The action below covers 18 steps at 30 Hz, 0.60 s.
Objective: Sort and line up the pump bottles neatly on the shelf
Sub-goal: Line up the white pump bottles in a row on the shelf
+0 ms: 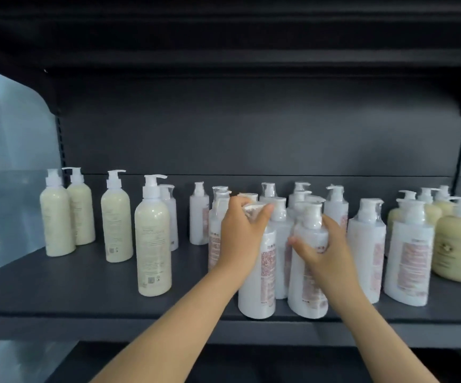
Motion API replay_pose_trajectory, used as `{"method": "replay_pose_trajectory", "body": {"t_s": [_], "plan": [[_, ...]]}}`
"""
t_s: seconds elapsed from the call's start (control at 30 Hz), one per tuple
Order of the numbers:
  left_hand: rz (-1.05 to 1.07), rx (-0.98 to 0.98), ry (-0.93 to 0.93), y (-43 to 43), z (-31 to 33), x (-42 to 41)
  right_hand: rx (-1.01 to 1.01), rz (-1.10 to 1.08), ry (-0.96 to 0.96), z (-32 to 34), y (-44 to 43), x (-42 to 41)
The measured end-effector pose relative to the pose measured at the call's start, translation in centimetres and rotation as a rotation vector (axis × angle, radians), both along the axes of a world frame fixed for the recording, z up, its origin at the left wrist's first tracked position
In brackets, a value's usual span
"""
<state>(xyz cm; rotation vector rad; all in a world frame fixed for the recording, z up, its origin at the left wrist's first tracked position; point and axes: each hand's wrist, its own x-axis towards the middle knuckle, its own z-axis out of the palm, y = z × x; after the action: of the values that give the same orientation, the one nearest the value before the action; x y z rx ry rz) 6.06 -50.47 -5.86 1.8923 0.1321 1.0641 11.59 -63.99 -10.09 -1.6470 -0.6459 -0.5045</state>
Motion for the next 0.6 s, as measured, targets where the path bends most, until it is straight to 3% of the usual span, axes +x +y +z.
{"method": "replay_pose_trajectory", "body": {"t_s": [0.17,0.6], "plan": [[-0.006,-0.01,-0.003,-0.6,-2.2,0.1,0.006,0.081,0.034,-1.4,-0.3,0.2],[0.029,0.038,-0.015,-0.4,-2.5,2.4,-0.092,-0.071,0.031,-1.7,-0.1,3.1]]}}
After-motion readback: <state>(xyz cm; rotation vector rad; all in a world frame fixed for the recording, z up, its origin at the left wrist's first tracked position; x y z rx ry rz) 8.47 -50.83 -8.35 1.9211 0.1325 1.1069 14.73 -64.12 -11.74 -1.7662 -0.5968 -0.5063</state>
